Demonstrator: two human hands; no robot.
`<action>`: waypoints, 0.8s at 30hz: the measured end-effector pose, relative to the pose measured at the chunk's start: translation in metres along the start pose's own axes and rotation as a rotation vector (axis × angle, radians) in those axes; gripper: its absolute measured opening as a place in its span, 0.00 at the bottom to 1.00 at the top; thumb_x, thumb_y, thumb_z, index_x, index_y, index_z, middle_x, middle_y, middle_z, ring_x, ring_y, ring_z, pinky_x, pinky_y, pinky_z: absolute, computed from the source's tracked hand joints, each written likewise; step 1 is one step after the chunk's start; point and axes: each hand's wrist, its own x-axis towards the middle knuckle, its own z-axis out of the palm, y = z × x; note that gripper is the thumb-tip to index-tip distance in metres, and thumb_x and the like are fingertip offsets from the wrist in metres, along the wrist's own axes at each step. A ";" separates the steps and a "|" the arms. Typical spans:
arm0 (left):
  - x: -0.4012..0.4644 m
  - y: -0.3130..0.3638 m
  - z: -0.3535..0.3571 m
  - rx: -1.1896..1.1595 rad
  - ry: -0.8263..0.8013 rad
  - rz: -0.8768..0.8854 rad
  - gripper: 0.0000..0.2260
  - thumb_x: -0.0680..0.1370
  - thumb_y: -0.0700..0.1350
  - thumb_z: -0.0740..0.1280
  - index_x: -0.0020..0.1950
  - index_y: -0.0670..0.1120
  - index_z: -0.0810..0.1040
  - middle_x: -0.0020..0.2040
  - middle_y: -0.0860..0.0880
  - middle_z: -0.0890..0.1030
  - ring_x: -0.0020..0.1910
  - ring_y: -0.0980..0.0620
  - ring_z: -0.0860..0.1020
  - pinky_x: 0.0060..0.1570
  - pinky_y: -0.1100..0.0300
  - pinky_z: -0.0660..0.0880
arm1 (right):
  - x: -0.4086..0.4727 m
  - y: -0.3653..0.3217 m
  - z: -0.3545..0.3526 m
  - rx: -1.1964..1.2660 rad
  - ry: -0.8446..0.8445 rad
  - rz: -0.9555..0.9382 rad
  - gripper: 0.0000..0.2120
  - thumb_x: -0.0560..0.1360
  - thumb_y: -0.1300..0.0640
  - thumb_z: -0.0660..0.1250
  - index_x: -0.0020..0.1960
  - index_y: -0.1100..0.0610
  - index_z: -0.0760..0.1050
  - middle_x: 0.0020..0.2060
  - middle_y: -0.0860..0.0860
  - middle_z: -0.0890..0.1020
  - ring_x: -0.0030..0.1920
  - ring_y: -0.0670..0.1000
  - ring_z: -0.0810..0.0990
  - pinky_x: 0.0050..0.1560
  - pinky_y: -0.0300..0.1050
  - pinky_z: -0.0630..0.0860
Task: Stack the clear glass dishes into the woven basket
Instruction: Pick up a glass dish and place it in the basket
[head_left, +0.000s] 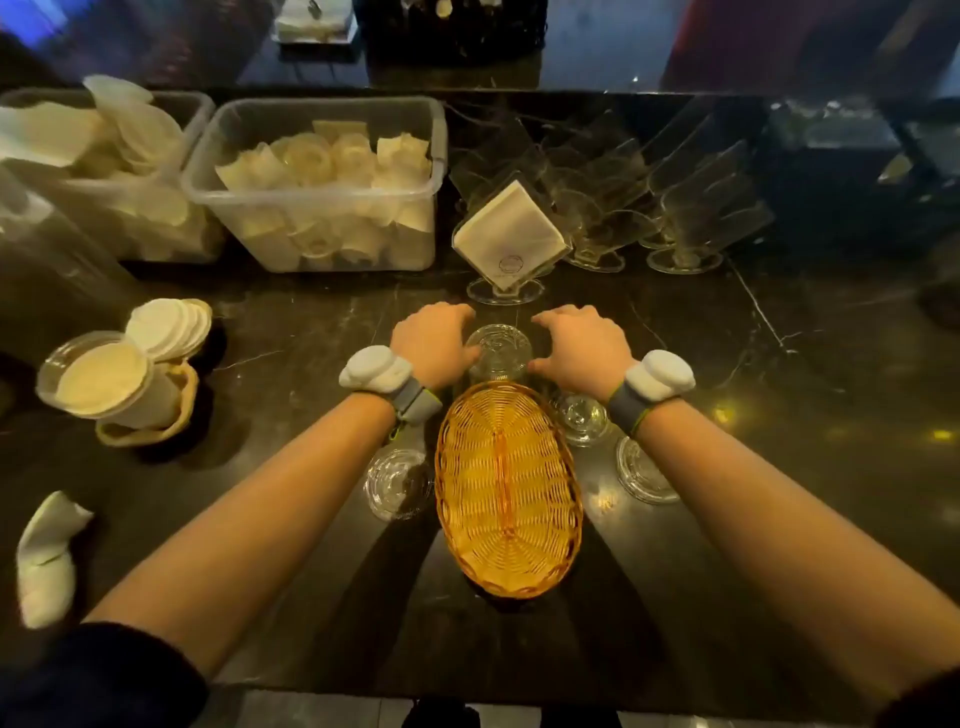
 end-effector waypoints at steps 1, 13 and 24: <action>0.001 -0.001 0.000 0.001 -0.021 -0.002 0.23 0.75 0.54 0.67 0.69 0.51 0.71 0.62 0.45 0.77 0.60 0.44 0.76 0.54 0.48 0.74 | 0.002 0.001 0.002 -0.004 -0.012 0.004 0.30 0.73 0.43 0.68 0.71 0.52 0.67 0.67 0.56 0.74 0.65 0.61 0.72 0.60 0.57 0.72; 0.024 -0.044 0.043 0.101 -0.104 0.077 0.28 0.74 0.54 0.68 0.73 0.51 0.65 0.71 0.44 0.68 0.67 0.41 0.68 0.62 0.45 0.69 | 0.035 0.019 0.046 0.133 -0.094 -0.045 0.36 0.71 0.43 0.71 0.75 0.48 0.61 0.75 0.55 0.64 0.75 0.58 0.60 0.69 0.56 0.65; 0.034 -0.058 0.068 0.028 -0.228 0.275 0.35 0.72 0.64 0.67 0.76 0.55 0.61 0.77 0.45 0.61 0.75 0.45 0.58 0.73 0.44 0.51 | 0.048 0.027 0.067 0.117 -0.181 -0.162 0.39 0.70 0.37 0.69 0.76 0.46 0.60 0.78 0.53 0.58 0.78 0.58 0.50 0.77 0.61 0.49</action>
